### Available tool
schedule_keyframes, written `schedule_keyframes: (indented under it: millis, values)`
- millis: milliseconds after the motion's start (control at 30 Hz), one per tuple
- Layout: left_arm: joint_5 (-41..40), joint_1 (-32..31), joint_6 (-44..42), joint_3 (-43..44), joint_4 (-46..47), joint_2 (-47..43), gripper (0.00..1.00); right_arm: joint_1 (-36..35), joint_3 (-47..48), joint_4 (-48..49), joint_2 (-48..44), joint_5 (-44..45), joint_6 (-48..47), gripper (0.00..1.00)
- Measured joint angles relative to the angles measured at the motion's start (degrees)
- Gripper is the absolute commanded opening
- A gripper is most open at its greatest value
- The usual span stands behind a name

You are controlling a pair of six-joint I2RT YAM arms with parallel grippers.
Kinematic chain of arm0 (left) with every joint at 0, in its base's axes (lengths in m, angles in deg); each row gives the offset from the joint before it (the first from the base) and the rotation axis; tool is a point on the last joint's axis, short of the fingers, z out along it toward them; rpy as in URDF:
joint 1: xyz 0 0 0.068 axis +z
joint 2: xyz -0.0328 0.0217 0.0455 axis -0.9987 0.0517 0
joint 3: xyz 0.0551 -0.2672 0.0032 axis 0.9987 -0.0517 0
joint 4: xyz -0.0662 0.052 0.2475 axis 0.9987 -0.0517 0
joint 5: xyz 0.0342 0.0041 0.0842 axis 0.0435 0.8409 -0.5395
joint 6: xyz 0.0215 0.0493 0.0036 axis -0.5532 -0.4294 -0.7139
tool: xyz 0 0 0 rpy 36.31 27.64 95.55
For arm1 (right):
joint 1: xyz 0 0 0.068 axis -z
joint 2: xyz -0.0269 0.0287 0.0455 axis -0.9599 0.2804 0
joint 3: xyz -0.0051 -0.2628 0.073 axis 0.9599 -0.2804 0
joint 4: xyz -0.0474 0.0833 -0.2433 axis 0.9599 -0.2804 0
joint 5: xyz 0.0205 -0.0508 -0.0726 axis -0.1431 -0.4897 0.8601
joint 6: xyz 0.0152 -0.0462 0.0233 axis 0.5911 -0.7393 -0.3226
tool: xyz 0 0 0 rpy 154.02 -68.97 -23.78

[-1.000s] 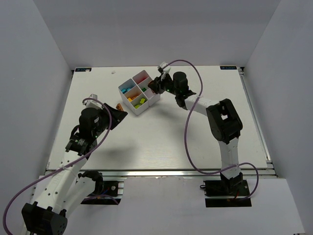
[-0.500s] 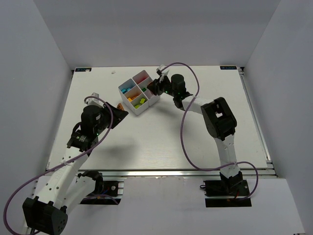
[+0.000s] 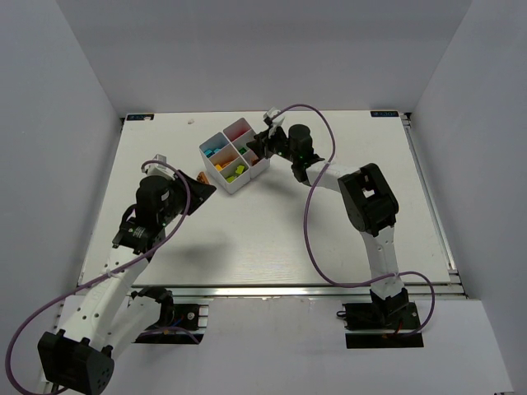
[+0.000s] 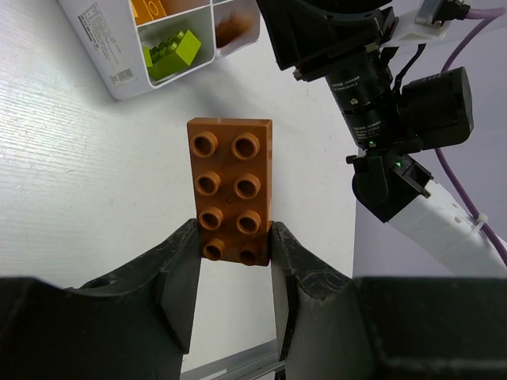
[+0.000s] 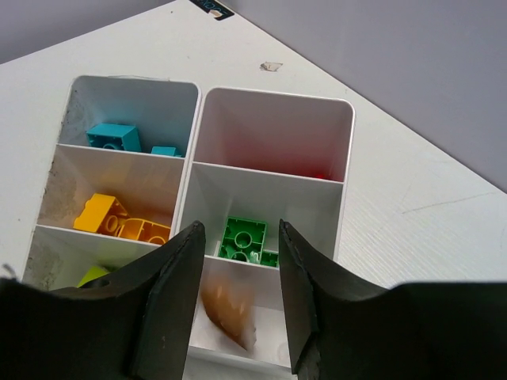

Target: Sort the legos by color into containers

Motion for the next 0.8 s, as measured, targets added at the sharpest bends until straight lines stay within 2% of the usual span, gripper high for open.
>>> schedule_keyframes:
  millis: [333,467,533,567,633,667,800]
  values:
    - [0.09,0.0,0.02,0.04,0.0,0.0,0.0,0.0,-0.2,-0.11,-0.09,-0.61,-0.44,0.5]
    - [1.51,0.0,0.04,0.02,0.98,0.0,0.0,0.57,-0.66,-6.05,-2.25,-7.45,-4.09,0.51]
    - [3.13,0.0,0.07,-0.15,2.8,0.0,0.03,1.25,-0.7,-11.41,-4.87,-14.38,-7.08,0.58]
    - [4.48,0.02,0.07,-0.44,4.37,0.02,0.07,1.81,-0.96,-14.25,-6.93,-19.02,-8.83,0.68]
    - [7.8,0.02,-0.09,-1.49,8.09,0.07,0.09,2.82,-1.77,-18.56,-11.1,-26.21,-11.47,0.79]
    - [9.07,0.04,-0.2,-2.03,9.31,0.09,0.11,3.32,-2.27,-20.74,-13.88,-29.79,-13.18,0.89]
    - [15.5,0.04,-3.17,-5.68,13.75,0.63,0.13,4.55,-2.29,-28.76,-22.05,-38.45,-15.15,0.89]
